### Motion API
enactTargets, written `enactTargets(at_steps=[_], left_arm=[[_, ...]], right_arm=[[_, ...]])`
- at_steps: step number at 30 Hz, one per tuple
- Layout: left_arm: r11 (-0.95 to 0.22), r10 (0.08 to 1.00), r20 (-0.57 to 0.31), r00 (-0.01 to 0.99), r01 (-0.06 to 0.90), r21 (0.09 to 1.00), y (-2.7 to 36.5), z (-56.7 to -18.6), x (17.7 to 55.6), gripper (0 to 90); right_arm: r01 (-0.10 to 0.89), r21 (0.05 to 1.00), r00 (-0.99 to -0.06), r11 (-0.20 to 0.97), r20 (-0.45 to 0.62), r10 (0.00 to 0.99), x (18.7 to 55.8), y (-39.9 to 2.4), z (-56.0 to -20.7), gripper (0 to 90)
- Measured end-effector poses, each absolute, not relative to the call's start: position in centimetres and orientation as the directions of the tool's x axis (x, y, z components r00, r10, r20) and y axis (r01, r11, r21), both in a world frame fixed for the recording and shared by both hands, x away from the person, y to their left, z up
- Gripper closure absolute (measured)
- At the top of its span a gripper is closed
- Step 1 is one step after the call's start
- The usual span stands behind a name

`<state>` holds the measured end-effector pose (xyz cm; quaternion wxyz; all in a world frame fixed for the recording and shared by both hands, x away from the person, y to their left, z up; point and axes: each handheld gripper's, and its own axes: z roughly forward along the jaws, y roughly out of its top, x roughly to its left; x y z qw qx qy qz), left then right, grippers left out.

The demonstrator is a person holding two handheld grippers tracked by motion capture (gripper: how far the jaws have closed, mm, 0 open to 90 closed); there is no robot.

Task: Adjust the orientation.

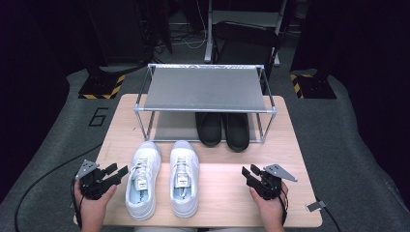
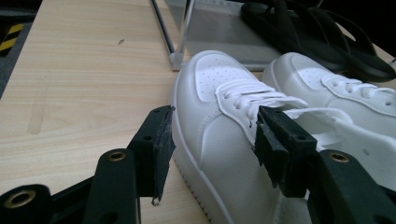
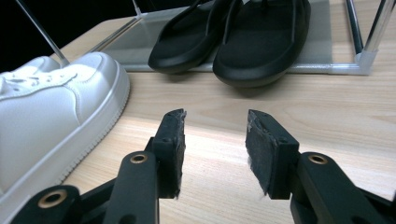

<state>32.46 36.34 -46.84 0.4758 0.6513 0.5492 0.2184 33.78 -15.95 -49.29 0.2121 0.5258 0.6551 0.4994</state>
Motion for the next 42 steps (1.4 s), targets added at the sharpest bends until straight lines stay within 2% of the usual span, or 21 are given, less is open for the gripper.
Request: enactTargets(at_steps=[6, 12, 31, 38, 42], left_arm=[[0.043, 0.914, -0.239, 0.327, 0.510, 0.859, 35.7, -46.0, 32.2, 46.5], [0.034, 0.911, -0.242, 0.335, 0.522, 0.852, 35.4, -45.6, 32.1, 45.9], [0.015, 0.906, -0.229, 0.356, 0.514, 0.858, 34.7, -44.0, 30.9, 43.8], [-0.027, 0.914, -0.195, 0.356, 0.532, 0.846, 33.8, -44.6, 30.5, 42.6], [-0.038, 0.921, -0.188, 0.342, 0.558, 0.829, 33.2, -46.0, 30.7, 46.9]], right_arm=[[0.486, 0.870, -0.365, -0.087, 0.292, 0.884, 33.6, -16.2, -49.7, 56.6], [0.495, 0.865, -0.371, -0.080, 0.293, 0.881, 33.5, -16.2, -49.9, 55.5], [0.506, 0.850, -0.334, -0.144, 0.347, 0.877, 33.3, -17.1, -50.0, 53.8], [0.509, 0.848, -0.328, -0.146, 0.348, 0.878, 33.3, -17.1, -50.1, 53.3], [0.505, 0.849, -0.321, -0.156, 0.353, 0.879, 33.3, -17.3, -50.1, 52.8]])
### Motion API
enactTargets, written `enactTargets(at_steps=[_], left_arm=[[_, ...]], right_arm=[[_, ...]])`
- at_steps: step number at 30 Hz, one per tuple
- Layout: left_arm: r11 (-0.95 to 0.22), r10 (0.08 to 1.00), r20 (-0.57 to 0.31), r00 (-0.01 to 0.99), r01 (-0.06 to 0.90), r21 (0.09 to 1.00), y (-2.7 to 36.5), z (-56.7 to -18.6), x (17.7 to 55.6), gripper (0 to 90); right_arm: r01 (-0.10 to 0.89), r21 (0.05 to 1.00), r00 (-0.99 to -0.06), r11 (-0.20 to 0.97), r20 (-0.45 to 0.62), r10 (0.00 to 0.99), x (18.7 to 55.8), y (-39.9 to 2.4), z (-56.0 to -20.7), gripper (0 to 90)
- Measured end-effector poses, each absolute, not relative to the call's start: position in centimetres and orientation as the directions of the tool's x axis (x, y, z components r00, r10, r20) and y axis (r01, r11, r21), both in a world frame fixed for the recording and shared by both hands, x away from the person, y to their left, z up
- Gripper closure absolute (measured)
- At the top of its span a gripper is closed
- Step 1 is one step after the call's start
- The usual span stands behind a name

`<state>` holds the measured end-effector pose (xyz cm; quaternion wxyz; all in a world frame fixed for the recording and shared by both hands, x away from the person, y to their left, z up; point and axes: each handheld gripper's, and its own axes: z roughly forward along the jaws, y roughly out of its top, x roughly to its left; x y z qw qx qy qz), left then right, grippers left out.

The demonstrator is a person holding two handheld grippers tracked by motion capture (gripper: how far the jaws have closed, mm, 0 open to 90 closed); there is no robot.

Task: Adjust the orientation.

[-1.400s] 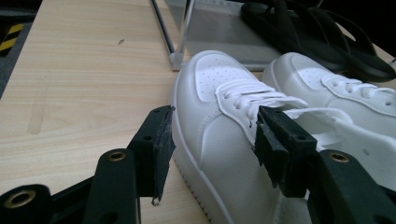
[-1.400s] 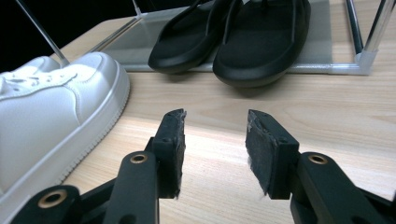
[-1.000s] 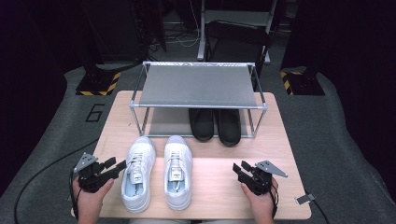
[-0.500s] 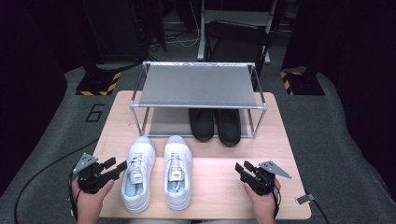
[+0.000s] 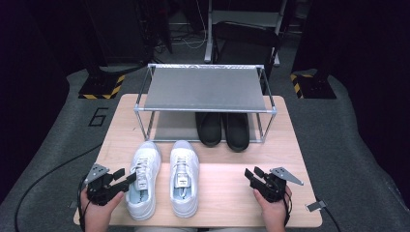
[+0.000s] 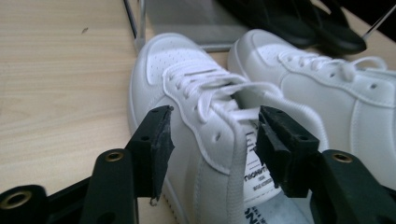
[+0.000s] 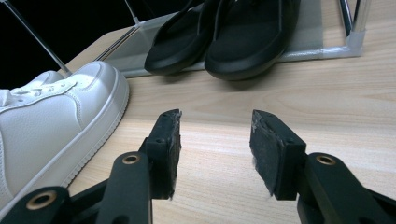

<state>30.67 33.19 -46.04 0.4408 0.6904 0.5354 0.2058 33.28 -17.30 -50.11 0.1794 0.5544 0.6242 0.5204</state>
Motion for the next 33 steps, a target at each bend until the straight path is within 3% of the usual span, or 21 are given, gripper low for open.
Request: enactTargets(at_steps=[7, 10, 16, 22, 28, 33], left_arm=[[-0.084, 0.936, -0.133, 0.327, 0.573, 0.815, 32.3, -46.6, 30.4, 64.8], [-0.111, 0.948, -0.095, 0.303, 0.596, 0.795, 31.7, -47.0, 30.5, 64.9], [-0.046, 0.948, -0.158, 0.277, 0.607, 0.794, 31.9, -47.6, 30.9, 62.1], [-0.093, 0.953, -0.101, 0.287, 0.592, 0.801, 31.8, -47.2, 31.2, 77.2], [-0.078, 0.960, -0.093, 0.264, 0.569, 0.819, 32.0, -47.4, 31.6, 81.4], [-0.081, 0.940, -0.119, 0.319, 0.549, 0.832, 31.7, -47.8, 32.3, 82.2]], right_arm=[[0.518, 0.840, -0.312, -0.160, 0.360, 0.879, 33.4, -17.2, -50.5, 52.3], [0.522, 0.838, -0.321, -0.156, 0.363, 0.875, 33.4, -17.1, -50.7, 51.7], [0.526, 0.835, -0.319, -0.162, 0.371, 0.872, 33.4, -17.1, -50.8, 51.3], [0.522, 0.834, -0.314, -0.179, 0.382, 0.869, 33.4, -17.3, -50.7, 51.2], [0.520, 0.832, -0.309, -0.192, 0.393, 0.866, 33.4, -17.5, -50.7, 51.2], [0.526, 0.828, -0.306, -0.193, 0.397, 0.865, 33.5, -17.5, -50.9, 51.2]])
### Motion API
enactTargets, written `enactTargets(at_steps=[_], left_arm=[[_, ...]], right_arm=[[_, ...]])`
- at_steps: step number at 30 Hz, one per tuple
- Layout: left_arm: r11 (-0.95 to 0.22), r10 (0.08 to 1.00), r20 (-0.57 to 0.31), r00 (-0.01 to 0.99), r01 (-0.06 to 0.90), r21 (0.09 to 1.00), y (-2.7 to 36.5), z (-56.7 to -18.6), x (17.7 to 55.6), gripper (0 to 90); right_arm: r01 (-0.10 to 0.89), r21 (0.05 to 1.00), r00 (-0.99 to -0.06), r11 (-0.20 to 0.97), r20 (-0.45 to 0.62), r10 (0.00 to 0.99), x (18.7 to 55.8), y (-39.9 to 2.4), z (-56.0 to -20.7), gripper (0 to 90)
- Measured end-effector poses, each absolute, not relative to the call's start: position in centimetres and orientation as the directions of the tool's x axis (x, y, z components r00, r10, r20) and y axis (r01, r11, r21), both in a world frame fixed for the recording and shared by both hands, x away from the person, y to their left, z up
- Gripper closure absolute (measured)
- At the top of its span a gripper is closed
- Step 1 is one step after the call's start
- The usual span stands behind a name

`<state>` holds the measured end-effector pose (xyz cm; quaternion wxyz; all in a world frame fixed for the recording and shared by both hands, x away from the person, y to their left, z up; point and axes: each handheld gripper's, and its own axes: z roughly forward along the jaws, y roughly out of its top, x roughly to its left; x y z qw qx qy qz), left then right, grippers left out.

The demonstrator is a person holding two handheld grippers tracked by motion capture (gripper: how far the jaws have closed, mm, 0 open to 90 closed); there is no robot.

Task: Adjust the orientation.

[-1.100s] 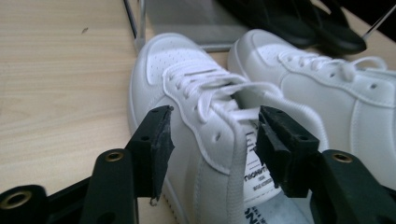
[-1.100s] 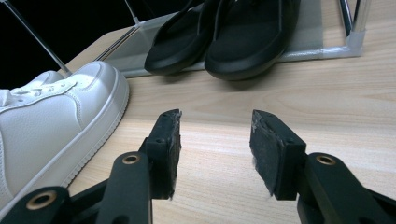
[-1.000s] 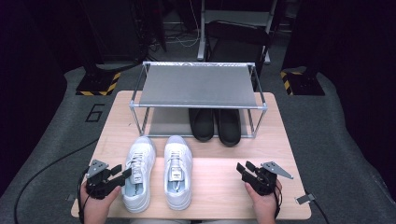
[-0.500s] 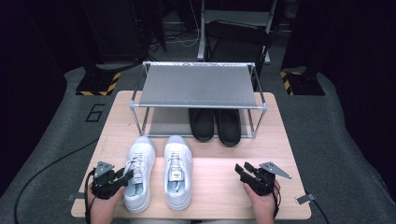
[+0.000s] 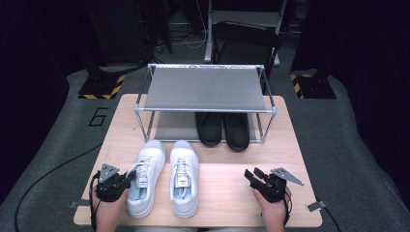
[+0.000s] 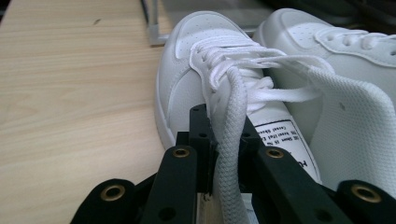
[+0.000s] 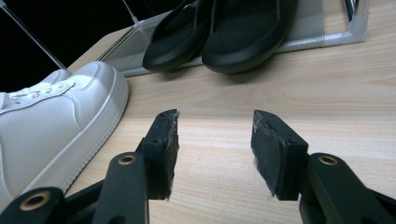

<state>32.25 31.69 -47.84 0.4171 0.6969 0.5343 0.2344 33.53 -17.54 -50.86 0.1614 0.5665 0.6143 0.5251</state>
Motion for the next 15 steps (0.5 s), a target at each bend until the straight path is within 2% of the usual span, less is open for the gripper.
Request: enactTargets(at_steps=[2, 5, 10, 15], left_arm=[[-0.082, 0.938, -0.116, 0.328, 0.535, 0.841, 31.4, -47.9, 33.0, 82.0], [-0.085, 0.924, -0.147, 0.353, 0.564, 0.821, 31.9, -47.6, 33.5, 80.0], [-0.086, 0.905, -0.181, 0.384, 0.582, 0.808, 32.4, -47.6, 33.6, 68.5], [-0.082, 0.895, -0.196, 0.401, 0.580, 0.810, 32.9, -47.9, 33.6, 63.3]], right_arm=[[0.530, 0.825, -0.306, -0.198, 0.403, 0.863, 33.6, -17.6, -51.0, 51.3], [0.525, 0.827, -0.304, -0.201, 0.403, 0.863, 33.5, -17.6, -51.0, 51.2], [0.533, 0.820, -0.298, -0.210, 0.414, 0.860, 33.6, -17.7, -51.1, 51.2], [0.538, 0.812, -0.293, -0.226, 0.431, 0.854, 33.6, -17.9, -51.2, 51.1]])
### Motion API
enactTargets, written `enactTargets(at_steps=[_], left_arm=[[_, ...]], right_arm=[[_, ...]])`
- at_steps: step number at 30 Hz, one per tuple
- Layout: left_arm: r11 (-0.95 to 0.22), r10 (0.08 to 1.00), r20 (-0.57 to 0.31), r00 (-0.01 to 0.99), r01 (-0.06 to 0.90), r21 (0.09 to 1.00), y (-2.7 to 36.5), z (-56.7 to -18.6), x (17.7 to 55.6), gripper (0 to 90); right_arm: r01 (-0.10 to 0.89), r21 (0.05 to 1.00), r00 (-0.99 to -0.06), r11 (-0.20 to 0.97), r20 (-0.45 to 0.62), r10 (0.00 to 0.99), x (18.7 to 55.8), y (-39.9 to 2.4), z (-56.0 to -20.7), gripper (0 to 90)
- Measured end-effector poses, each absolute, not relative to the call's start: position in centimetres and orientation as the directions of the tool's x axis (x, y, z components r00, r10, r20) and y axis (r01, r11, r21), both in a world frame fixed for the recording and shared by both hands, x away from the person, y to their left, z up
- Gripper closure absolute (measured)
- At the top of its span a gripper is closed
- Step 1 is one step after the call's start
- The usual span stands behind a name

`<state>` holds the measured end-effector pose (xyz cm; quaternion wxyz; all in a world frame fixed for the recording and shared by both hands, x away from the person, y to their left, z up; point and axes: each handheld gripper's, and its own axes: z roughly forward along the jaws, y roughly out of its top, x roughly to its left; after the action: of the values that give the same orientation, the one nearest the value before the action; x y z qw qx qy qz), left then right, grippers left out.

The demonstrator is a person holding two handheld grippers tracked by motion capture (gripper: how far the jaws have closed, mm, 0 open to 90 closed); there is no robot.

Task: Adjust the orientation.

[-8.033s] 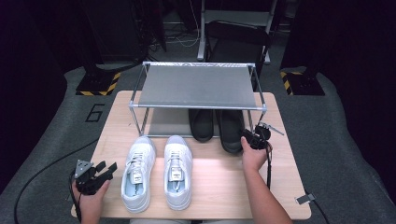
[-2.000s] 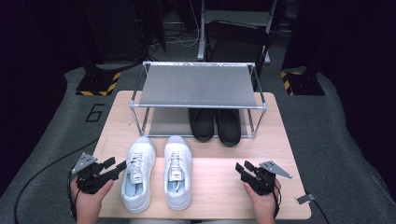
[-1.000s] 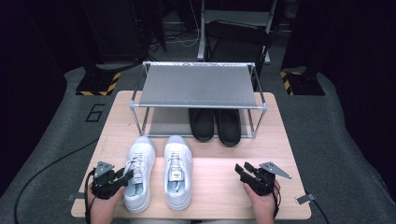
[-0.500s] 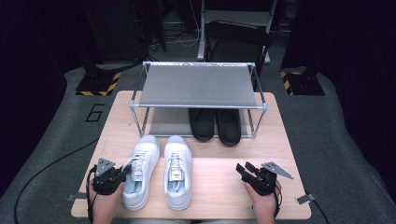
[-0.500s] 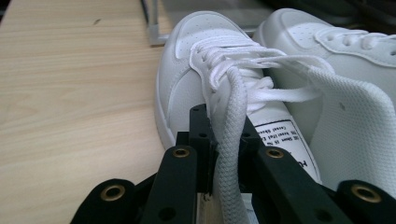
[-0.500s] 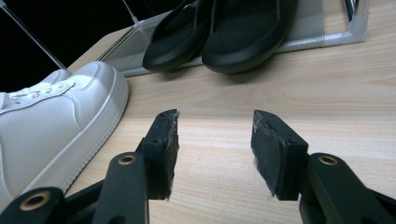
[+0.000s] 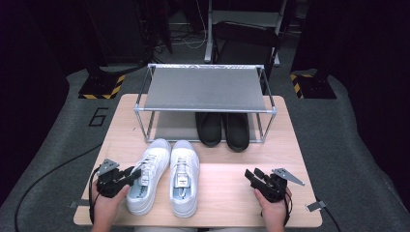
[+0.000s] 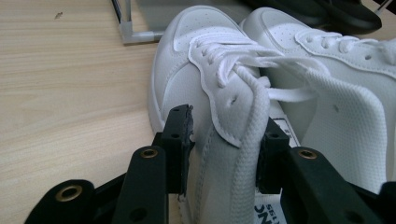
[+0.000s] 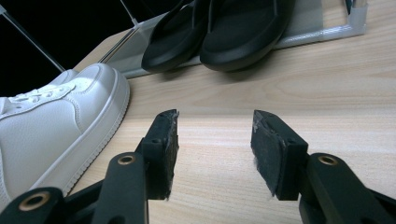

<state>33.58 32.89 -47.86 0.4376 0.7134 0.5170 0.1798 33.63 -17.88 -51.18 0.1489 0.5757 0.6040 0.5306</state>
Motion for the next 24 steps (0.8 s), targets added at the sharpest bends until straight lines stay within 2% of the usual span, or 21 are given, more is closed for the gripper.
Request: enactTargets(at_steps=[3, 5, 9, 13, 17, 24], left_arm=[[-0.103, 0.891, -0.180, 0.416, 0.572, 0.814, 33.00, -47.85, 33.42, 64.8], [-0.168, 0.888, -0.126, 0.443, 0.567, 0.806, 32.99, -47.53, 33.48, 64.4], [-0.191, 0.885, -0.106, 0.453, 0.563, 0.804, 32.88, -47.85, 33.29, 66.0], [-0.128, 0.891, -0.153, 0.427, 0.559, 0.819, 33.25, -48.29, 32.95, 68.2], [-0.198, 0.878, -0.112, 0.465, 0.567, 0.799, 33.26, -48.03, 33.13, 68.3], [-0.166, 0.873, -0.152, 0.463, 0.575, 0.801, 33.69, -48.49, 33.18, 66.8]], right_arm=[[0.538, 0.810, -0.288, -0.234, 0.438, 0.852, 33.70, -18.11, -51.33, 51.1], [0.542, 0.806, -0.283, -0.239, 0.443, 0.851, 33.72, -18.15, -51.40, 51.1], [0.546, 0.803, -0.283, -0.239, 0.444, 0.850, 33.69, -18.04, -51.46, 51.1], [0.544, 0.806, -0.285, -0.235, 0.441, 0.851, 33.71, -17.99, -51.50, 51.1], [0.548, 0.804, -0.288, -0.230, 0.439, 0.851, 33.70, -17.92, -51.54, 51.1], [0.551, 0.801, -0.284, -0.236, 0.446, 0.849, 33.75, -17.96, -51.63, 51.1]])
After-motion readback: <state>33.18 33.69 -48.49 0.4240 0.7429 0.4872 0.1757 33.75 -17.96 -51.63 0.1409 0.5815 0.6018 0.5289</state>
